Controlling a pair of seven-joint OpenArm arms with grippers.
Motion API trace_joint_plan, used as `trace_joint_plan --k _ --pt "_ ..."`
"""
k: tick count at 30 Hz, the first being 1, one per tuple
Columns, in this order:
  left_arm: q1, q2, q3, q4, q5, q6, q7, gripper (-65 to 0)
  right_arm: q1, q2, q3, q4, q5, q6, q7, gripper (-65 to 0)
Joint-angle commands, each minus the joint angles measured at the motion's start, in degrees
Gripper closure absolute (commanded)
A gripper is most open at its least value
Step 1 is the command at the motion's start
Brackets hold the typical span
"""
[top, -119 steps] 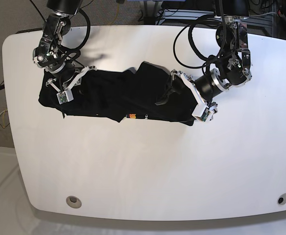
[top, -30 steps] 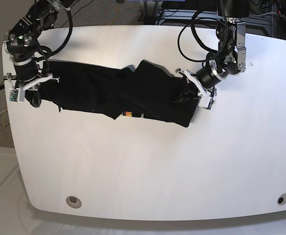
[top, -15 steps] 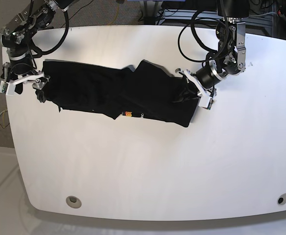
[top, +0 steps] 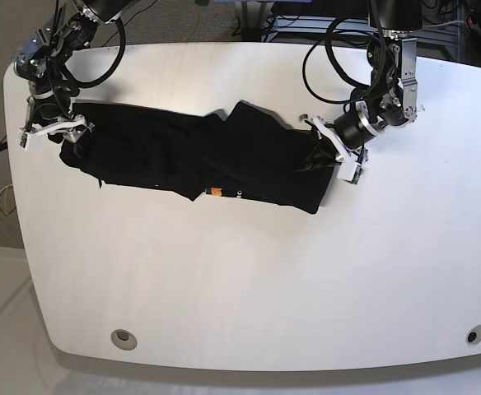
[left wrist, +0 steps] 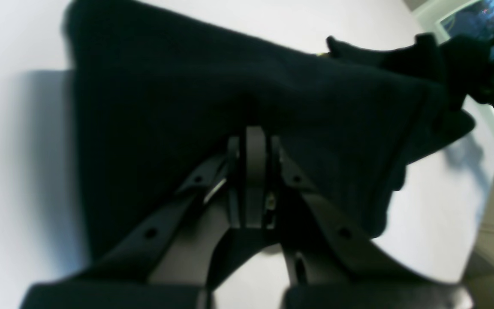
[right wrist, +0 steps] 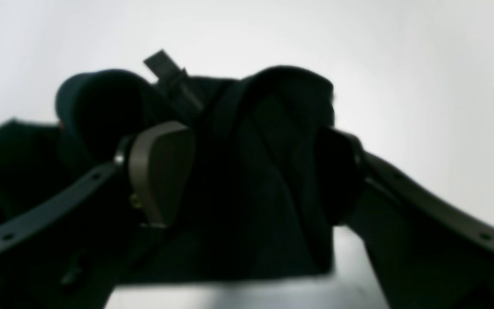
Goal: Fold the T-shirt properly
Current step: 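Release the strip end with the right gripper and move it outward, then grasp the other strip end with the right gripper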
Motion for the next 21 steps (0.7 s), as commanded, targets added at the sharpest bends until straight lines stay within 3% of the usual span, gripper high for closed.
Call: trace_joint_plan --k 1,21 --pt "-0.58 -0.22 -0.01 1.17 -1.31 -0.52 -1.29 0.0 0.75 2.10 0.00 -2.25 1.32 0.43 1.89 -49.4" --pt "-0.58 -0.31 -0.18 1.17 -1.39 -0.52 -1.29 0.0 2.16 6.67 0.08 -15.35 1.23 0.43 5.58 -50.9"
